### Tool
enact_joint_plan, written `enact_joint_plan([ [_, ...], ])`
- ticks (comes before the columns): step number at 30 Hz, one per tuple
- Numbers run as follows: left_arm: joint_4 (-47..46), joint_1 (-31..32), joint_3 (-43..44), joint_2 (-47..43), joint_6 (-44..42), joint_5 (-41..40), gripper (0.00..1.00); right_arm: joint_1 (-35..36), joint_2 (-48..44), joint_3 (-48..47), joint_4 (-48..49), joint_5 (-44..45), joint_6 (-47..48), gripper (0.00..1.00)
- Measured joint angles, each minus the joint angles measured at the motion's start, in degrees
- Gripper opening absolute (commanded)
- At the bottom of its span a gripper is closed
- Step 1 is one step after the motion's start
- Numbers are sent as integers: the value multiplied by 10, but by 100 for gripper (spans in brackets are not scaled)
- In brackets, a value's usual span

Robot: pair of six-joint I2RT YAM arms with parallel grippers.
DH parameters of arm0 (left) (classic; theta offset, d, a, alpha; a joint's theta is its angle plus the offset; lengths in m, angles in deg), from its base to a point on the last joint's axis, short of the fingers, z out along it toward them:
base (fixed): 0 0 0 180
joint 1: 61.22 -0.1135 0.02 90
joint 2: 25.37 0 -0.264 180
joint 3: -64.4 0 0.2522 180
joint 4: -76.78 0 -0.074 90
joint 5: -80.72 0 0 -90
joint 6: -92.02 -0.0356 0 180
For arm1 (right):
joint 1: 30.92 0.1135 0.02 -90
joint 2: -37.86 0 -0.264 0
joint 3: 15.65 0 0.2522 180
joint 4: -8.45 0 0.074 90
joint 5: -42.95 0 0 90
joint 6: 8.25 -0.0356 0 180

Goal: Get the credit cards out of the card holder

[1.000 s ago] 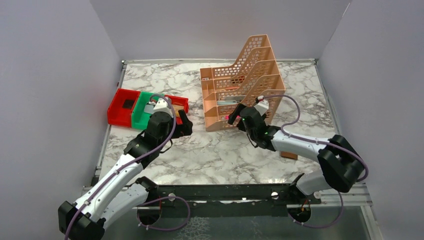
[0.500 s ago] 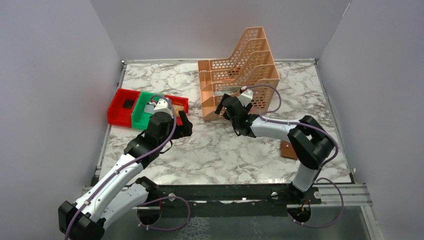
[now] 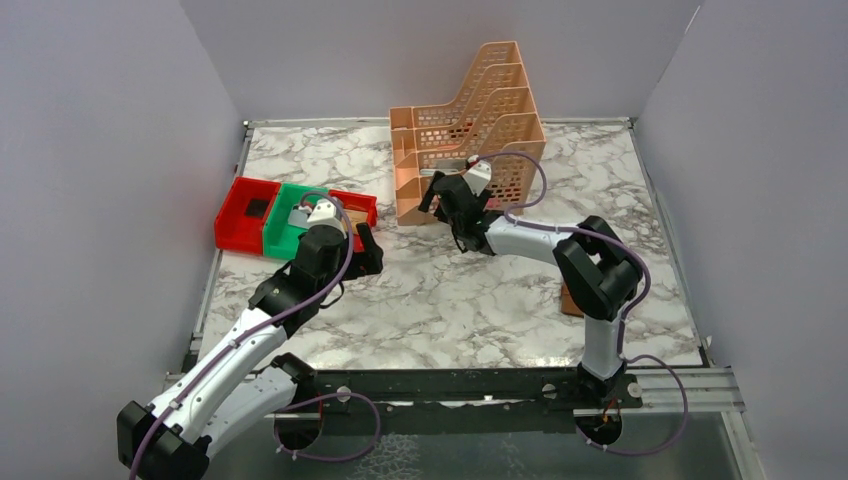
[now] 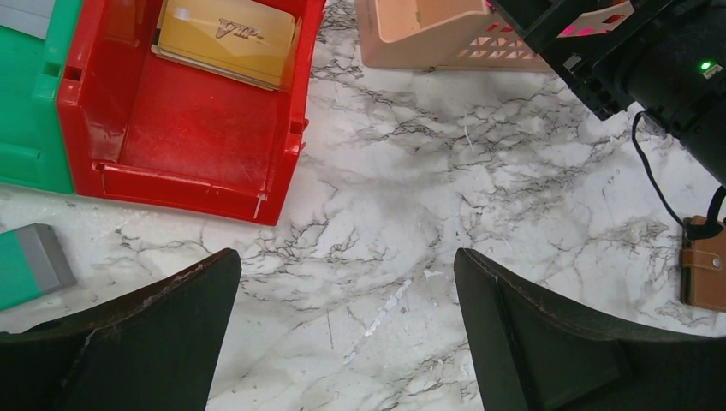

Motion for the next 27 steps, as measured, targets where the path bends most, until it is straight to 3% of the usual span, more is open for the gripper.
enact_joint_plan([
  [9,10,0,0,-2,2,-23,99,-15,-9,-1,-5,-76,38,99],
  [18,54,0,0,-44,38,-114,99,14,-92,43,5,-276,83,100],
  [22,78,-1,0,-86,58,-159,99,56,-80,19,-11,-293,76,100],
  [27,105,-1,0,-137,68,-197,99,103,-15,-71,-46,-251,45,100],
])
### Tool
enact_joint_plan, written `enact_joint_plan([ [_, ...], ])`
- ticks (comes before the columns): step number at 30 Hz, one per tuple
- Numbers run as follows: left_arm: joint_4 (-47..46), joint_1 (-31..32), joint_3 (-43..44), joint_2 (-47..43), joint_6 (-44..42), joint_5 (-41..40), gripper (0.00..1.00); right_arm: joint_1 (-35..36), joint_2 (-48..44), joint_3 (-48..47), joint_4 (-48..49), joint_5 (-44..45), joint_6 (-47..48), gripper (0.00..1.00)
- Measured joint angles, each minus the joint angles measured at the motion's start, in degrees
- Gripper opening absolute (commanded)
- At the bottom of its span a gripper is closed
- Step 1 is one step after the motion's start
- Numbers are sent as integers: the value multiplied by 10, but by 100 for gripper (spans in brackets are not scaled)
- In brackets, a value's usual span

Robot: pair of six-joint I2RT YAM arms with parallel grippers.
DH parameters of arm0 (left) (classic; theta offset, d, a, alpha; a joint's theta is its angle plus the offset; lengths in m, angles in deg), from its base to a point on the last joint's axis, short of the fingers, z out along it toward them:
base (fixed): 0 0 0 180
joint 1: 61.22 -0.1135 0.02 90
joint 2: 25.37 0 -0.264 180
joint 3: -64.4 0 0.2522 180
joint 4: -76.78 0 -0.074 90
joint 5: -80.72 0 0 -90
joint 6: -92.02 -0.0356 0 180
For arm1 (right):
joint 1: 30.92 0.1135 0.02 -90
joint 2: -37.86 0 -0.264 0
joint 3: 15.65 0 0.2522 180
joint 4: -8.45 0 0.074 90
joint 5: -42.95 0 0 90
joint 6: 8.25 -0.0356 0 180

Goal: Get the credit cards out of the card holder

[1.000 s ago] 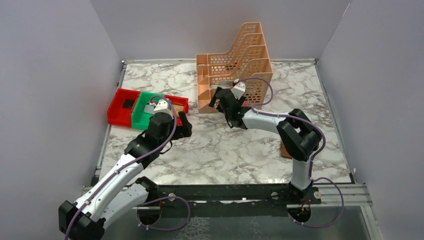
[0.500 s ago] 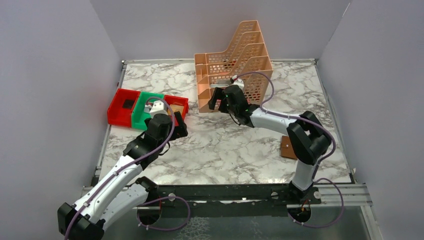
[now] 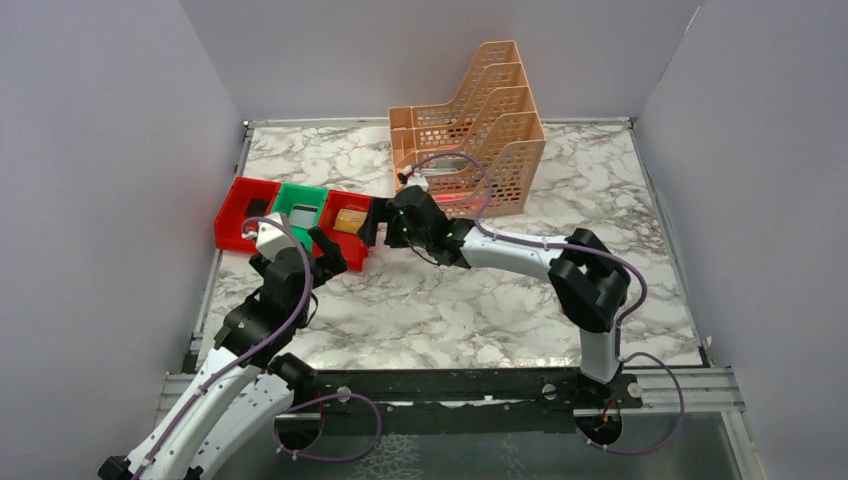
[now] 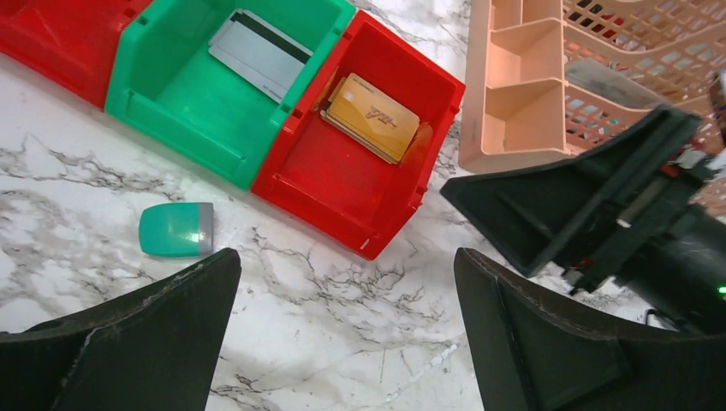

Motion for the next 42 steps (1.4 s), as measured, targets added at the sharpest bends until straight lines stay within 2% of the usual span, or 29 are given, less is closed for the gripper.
enact_joint_plan([
  [11,26,0,15,-28,-9,-16,99,24,150,-200,-133,88,-30,100],
  [15,31,0,15,-29,-15,-16,99,24,180,-219,-178,116,-32,100],
  [20,34,0,15,-29,-19,-16,99,24,166,-191,-173,138,-45,100],
  [42,31,0,12,20,-21,17,99,7,-41,101,-169,181,-99,99],
])
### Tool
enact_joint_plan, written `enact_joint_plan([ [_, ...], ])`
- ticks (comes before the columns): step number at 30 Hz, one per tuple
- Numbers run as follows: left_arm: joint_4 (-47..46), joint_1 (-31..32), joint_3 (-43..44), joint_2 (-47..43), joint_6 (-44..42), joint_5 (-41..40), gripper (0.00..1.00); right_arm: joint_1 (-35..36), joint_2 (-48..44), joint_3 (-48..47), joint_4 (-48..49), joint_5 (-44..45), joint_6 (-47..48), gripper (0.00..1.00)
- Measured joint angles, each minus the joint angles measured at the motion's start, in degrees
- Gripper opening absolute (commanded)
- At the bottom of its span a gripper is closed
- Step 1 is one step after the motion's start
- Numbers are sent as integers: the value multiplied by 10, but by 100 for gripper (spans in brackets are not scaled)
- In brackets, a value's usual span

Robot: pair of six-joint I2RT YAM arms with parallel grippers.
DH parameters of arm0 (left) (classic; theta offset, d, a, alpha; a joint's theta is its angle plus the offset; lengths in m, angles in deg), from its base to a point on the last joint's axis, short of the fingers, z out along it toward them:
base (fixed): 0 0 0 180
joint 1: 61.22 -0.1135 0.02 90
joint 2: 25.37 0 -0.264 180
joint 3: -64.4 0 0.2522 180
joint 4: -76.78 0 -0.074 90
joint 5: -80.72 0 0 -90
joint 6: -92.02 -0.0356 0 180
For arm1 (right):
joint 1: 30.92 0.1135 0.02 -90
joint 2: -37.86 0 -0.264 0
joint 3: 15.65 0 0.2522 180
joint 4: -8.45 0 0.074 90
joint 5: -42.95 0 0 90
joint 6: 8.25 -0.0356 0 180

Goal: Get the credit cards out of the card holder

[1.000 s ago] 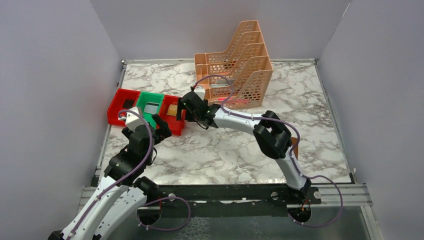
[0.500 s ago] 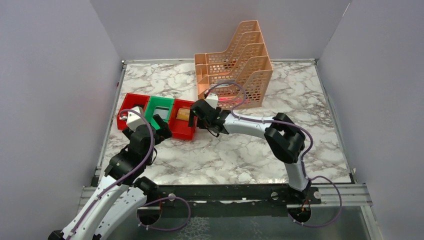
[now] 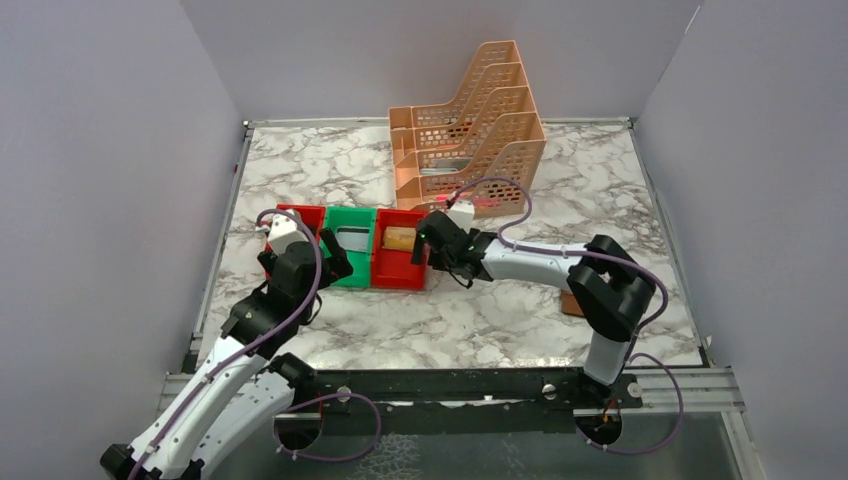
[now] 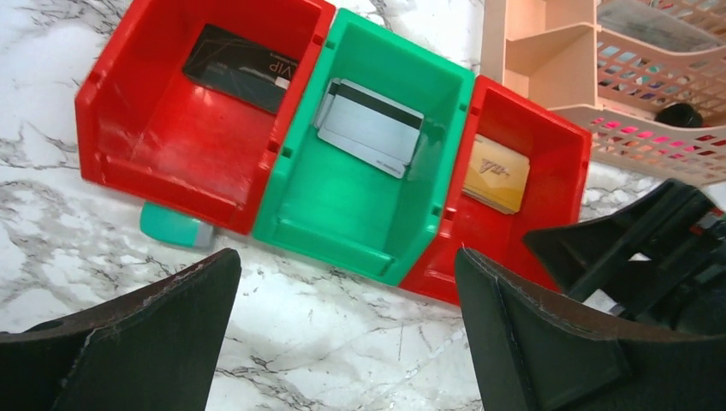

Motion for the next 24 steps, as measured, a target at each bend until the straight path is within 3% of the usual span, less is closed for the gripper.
enact_joint_plan([
  [24,-90,0,-58,109,10,78,99,-221,-158,196,15,-37,47,99],
])
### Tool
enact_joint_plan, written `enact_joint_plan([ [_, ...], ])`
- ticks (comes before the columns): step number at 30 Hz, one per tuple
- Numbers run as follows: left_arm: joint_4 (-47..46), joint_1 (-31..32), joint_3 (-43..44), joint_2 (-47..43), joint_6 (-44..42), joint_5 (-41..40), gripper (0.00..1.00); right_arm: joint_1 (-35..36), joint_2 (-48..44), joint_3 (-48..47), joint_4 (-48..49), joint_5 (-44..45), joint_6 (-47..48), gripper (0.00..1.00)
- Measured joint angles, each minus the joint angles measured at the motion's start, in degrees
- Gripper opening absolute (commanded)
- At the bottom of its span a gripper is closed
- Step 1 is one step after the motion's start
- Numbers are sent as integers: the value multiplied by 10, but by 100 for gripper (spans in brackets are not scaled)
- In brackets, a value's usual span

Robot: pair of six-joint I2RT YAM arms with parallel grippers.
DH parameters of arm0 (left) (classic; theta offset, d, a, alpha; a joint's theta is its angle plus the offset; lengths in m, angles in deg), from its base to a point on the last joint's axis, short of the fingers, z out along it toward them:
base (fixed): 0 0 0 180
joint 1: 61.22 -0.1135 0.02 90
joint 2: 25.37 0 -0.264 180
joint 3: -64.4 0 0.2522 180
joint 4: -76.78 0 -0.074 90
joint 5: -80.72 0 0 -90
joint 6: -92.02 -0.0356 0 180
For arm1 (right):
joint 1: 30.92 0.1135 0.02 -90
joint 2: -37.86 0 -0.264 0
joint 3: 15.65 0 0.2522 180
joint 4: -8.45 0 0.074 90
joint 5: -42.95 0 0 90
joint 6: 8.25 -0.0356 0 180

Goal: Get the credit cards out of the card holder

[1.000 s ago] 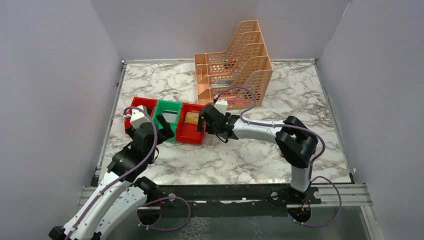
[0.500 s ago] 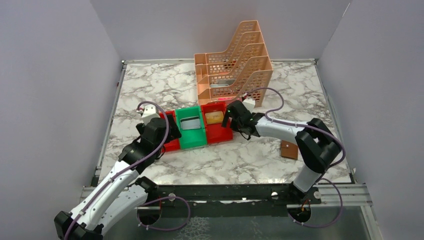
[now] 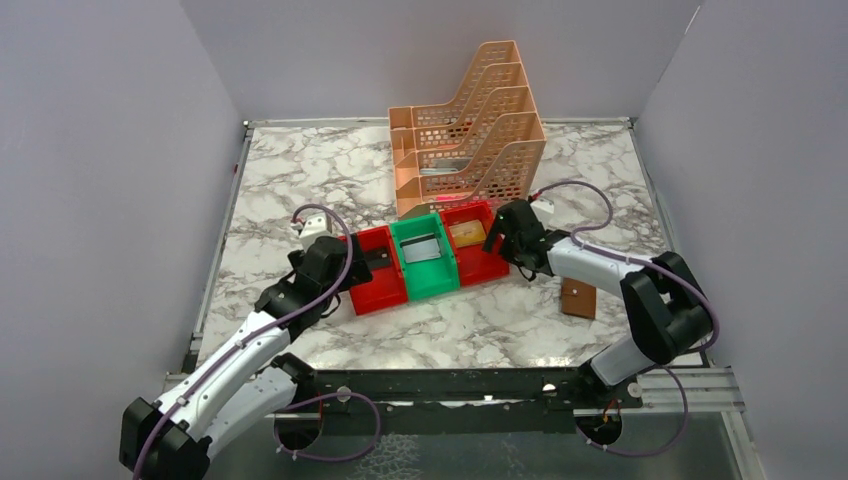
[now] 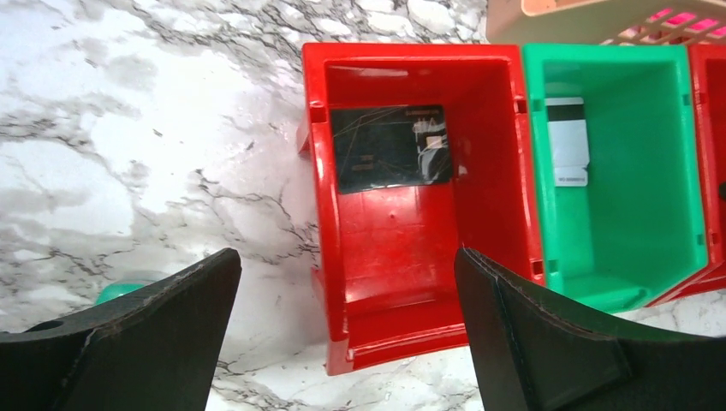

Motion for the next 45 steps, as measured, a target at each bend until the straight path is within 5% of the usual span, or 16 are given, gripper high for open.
enact_joint_plan([
  [13,-158,-1,-24,124,-23,144,86,-69,-28,33,9,-40,34,99],
  [28,-249,-7,70,294,-82,172,85,-76,-6,21,26,-87,63,100],
  [45,-289,-44,130,390,-114,189,85,-99,62,-50,30,-110,83,100],
])
